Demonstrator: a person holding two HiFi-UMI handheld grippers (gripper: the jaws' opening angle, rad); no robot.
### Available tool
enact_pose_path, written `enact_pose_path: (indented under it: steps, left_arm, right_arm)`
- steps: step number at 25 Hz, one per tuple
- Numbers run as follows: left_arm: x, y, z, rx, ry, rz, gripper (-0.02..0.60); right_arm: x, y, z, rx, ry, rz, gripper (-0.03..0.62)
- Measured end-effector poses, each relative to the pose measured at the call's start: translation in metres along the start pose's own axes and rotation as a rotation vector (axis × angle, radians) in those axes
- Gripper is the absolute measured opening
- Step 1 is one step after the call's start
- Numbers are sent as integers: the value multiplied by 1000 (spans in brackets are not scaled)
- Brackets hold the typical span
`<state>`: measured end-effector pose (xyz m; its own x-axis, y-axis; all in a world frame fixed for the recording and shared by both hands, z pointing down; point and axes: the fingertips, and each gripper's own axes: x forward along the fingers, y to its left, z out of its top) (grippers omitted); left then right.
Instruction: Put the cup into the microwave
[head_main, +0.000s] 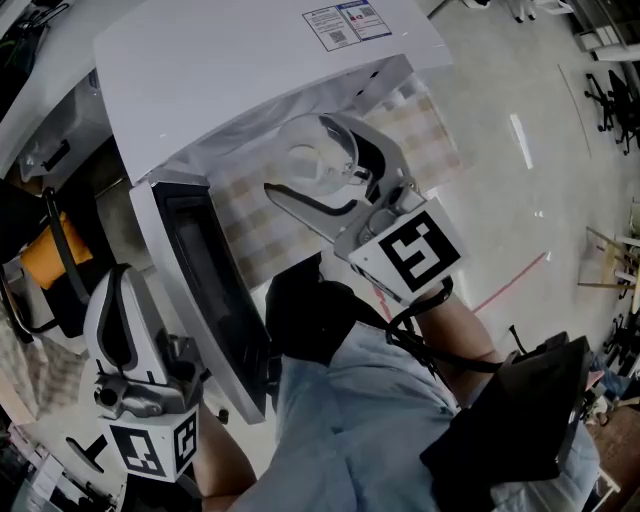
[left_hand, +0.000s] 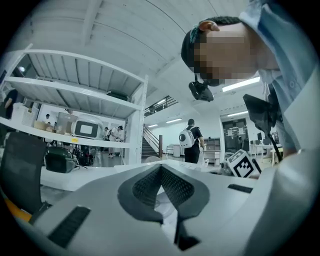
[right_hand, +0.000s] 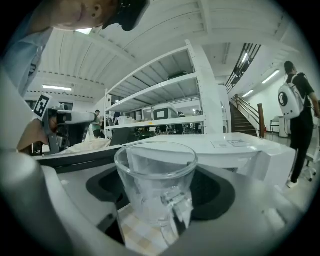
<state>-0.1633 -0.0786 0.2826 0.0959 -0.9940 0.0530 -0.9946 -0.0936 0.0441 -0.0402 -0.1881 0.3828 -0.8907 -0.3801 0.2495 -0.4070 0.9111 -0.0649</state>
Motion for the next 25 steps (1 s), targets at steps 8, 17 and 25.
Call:
enact_pose_path:
  steps: [8, 17, 25]
  left_arm:
    - [-20, 32, 4, -31, -57, 47, 5]
    - [-38, 71, -43, 62, -3, 164, 5]
    - [-34, 89, -59, 96, 31, 208, 5]
  right_arm:
    - [19, -4, -44, 23, 1, 3, 377]
    - [39, -12, -85, 11, -2, -9, 377]
    - [53, -16, -95, 26, 26, -25, 377]
